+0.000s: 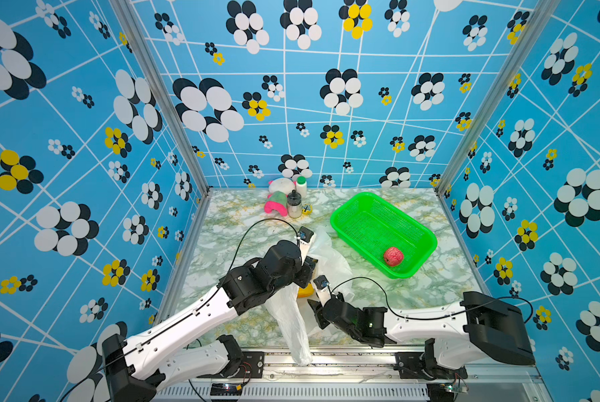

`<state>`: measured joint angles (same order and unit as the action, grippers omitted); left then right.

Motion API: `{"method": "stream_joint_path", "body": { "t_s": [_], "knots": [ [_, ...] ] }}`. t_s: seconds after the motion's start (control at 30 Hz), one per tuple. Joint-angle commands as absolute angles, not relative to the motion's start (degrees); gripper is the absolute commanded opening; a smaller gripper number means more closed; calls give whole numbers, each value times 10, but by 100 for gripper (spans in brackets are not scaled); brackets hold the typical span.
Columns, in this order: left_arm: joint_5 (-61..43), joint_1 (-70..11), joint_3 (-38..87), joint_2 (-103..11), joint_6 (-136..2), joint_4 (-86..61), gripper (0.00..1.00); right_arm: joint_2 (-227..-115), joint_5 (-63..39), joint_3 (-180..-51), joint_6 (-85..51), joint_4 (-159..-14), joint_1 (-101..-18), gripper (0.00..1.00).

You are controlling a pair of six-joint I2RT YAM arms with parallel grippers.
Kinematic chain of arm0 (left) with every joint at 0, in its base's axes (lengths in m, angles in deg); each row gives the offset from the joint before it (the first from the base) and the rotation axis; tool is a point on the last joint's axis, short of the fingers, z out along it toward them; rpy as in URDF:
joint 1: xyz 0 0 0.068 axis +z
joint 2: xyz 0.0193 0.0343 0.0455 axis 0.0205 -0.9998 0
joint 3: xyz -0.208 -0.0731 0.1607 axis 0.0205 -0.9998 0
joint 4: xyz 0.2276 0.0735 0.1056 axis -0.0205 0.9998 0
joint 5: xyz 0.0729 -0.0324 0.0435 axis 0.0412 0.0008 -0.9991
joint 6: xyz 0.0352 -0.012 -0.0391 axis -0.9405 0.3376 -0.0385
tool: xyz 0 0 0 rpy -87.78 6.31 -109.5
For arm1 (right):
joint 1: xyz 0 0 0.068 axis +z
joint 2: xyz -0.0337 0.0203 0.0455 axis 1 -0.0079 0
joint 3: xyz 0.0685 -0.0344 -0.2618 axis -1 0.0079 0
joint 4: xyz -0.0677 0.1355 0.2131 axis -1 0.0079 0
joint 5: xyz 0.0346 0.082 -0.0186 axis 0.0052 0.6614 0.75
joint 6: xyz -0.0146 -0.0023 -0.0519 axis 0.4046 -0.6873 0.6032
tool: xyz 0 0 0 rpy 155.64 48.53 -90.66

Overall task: Untie the knot of the plastic bag and take out the fruit
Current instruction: Pick up the fruit from the plastic bag.

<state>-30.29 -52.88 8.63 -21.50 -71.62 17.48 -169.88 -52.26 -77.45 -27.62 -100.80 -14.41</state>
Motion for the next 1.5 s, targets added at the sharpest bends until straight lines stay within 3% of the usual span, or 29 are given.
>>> {"method": "stream_joint_path", "body": {
  "t_s": [0.0, 0.2, 0.37, 0.87, 1.07, 1.13, 1.23, 1.33, 1.47],
  "knots": [
    [-293, -524, 88, -208, -709, 172, 0, -1747, -528, -825, -292, -981, -154, 59],
    [-284, -523, 84, -211, -707, 166, 0, -1790, -483, -826, -291, -1044, -199, 83],
    [-280, -524, 97, -218, -706, 179, 0, -1811, -481, -861, -279, -1020, -209, 94],
    [-284, -523, 87, -209, -709, 168, 0, -1925, -405, -949, -255, -996, -213, 85],
    [-280, -523, 93, -216, -709, 177, 0, -1917, -384, -954, -247, -981, -213, 60],
    [-283, -523, 91, -214, -710, 175, 0, -1919, -391, -954, -240, -983, -213, 56],
    [-279, -522, 81, -209, -708, 165, 0, -1940, -407, -968, -229, -984, -213, 61],
    [-278, -523, 85, -210, -706, 172, 0, -1960, -409, -989, -220, -985, -214, 81],
    [-278, -522, 94, -215, -708, 179, 0, -1978, -410, -1005, -212, -995, -213, 79]
  ]
}}
